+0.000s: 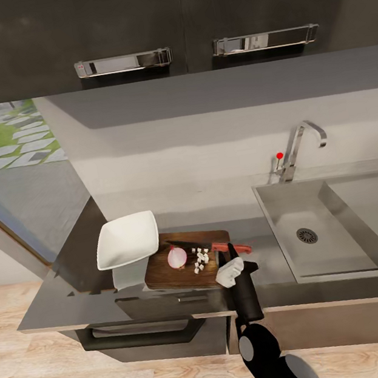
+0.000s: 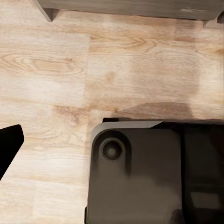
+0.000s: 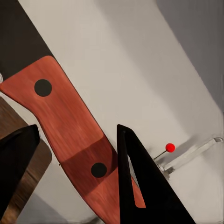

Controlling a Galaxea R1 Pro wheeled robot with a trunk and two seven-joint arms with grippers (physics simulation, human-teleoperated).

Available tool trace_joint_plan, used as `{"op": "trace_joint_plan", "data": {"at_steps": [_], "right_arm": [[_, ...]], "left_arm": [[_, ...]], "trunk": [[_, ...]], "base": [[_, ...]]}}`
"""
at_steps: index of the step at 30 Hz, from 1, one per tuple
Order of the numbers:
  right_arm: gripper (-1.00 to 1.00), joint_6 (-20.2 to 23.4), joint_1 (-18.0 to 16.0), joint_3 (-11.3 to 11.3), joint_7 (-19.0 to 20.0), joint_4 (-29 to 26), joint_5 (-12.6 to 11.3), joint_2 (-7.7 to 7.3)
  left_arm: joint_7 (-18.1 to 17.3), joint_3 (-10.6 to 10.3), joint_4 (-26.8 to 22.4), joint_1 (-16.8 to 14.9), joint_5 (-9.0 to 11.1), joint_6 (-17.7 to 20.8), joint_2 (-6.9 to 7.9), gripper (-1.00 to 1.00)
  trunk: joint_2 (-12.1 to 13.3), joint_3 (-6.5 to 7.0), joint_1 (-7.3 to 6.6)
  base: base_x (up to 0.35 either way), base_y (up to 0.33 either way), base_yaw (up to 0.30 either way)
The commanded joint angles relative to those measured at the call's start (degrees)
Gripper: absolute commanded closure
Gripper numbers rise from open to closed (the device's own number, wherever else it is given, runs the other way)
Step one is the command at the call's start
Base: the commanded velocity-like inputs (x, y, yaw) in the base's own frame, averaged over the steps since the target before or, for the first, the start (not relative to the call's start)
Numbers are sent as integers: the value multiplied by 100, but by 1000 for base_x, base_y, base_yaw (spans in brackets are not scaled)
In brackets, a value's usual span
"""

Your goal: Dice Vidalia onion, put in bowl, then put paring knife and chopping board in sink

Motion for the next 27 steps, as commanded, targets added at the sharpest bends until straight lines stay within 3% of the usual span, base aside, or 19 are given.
{"op": "trace_joint_plan", "data": {"at_steps": [1,7,27], "right_arm": [[100,40,30,-6,-19,-31,44,35],[100,56,219,-33,-15,-169,29,39],[100,144,222,-27,-15,-162,37,39]], "left_arm": [[38,-41,-7,0,59,-12,5,-100],[38,-41,-7,1,59,-11,2,-100],[38,-41,1,3,59,-11,2,-100]], "trunk": [[-7,-7,2],[-7,-7,2],[-7,-9,2]], "base": [[0,0,0],[0,0,0],[0,0,0]]}}
